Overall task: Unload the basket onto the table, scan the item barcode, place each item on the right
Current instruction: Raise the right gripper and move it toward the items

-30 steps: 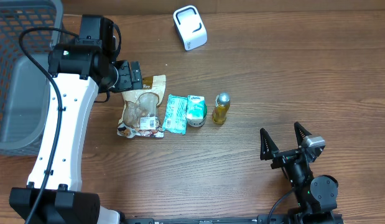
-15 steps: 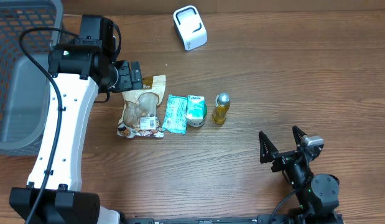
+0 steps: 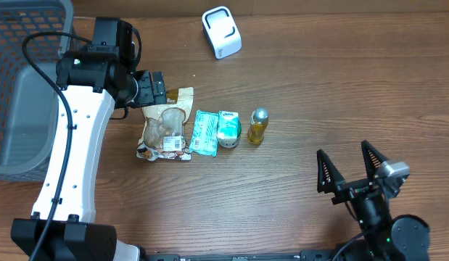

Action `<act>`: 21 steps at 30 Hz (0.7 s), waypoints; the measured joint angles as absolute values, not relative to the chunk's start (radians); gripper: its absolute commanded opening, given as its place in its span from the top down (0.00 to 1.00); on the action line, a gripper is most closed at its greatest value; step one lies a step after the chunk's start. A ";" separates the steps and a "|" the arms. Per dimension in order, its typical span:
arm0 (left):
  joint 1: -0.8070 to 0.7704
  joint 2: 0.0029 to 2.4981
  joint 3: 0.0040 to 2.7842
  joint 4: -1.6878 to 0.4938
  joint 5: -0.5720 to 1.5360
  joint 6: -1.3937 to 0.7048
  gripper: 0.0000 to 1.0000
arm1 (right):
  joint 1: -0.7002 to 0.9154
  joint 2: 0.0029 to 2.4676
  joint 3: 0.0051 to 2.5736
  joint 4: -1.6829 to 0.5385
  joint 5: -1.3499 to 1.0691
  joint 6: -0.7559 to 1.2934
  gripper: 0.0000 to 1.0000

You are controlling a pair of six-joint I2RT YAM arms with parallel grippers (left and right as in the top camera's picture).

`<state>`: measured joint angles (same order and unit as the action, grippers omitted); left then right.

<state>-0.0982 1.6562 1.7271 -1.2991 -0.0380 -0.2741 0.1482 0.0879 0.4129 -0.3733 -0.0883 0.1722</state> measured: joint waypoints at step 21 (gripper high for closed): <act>-0.098 1.656 1.724 -1.300 -0.038 -0.274 0.01 | 0.148 0.897 1.142 -1.034 -0.210 0.211 0.00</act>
<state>-0.0982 1.6562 1.7245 -1.2999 -0.0376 -0.2741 0.1482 0.8970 1.1423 -1.0336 -0.2100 0.2108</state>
